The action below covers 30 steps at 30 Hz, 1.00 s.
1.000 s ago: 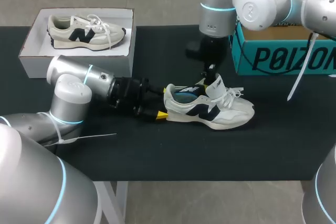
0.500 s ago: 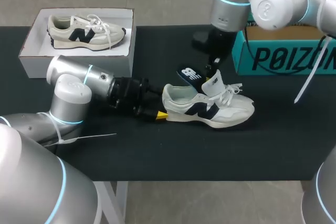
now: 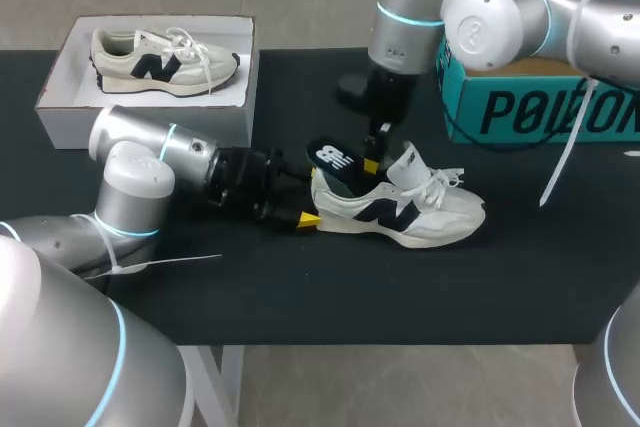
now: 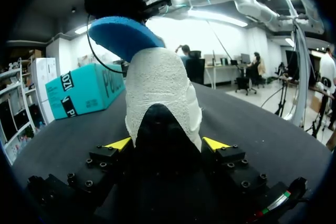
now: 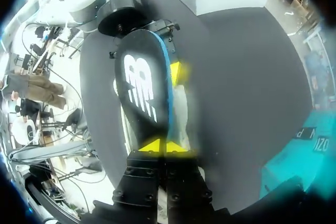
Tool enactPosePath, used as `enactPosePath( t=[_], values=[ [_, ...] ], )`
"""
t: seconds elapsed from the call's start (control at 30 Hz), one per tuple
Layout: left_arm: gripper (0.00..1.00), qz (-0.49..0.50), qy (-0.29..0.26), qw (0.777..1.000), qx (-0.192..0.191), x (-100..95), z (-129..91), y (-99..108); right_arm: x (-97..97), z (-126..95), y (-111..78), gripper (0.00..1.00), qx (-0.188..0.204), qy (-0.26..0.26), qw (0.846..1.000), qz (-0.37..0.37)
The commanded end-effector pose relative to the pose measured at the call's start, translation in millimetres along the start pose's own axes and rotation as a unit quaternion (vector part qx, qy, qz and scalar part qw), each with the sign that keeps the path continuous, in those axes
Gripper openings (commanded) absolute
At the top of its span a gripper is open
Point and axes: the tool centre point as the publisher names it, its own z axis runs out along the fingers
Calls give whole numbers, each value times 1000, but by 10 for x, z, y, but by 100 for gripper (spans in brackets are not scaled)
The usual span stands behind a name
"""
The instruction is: Take the shoe out of the shoebox, open the shoe tongue, remove and reinsert the insole, then place the shoe into the shoebox
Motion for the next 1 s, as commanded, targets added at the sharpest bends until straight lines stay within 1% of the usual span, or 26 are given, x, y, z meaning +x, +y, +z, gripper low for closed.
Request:
enactPosePath(
  t=[0.03,0.17,0.33,0.5,0.53,0.57,0.7,0.73,0.77,0.8,1.0],
  values=[
    [0,0,0,1000,0,-2,18,41,-52,-151,145,0,-1,-1,1000,-2],
    [0,0,0,1000,0,-2,18,41,-31,-376,210,0,-29,-10,1000,-1],
    [0,0,0,1000,0,-2,18,41,-62,-858,282,0,-78,-33,996,3],
    [0,0,0,1000,0,-2,18,41,-28,-1450,296,0,-123,-68,990,9],
    [0,0,0,1000,0,-2,18,41,-23,-1537,292,0,-130,-74,989,11],
    [0,0,0,1000,0,-2,18,41,-17,-1692,277,0,-142,-82,986,14],
    [0,0,0,1000,0,-2,18,41,2,-2151,182,0,-179,-109,977,26],
    [0,0,0,1000,0,-2,18,41,8,-2253,163,0,-183,-112,976,26],
    [0,0,0,1000,0,-2,18,41,14,-2376,147,0,-181,-110,977,35],
    [0,0,0,1000,0,-2,18,41,21,-2484,119,0,-188,-111,974,51],
    [0,0,0,1000,0,-2,18,41,21,-2484,119,0,-188,-111,974,51]
  ],
)
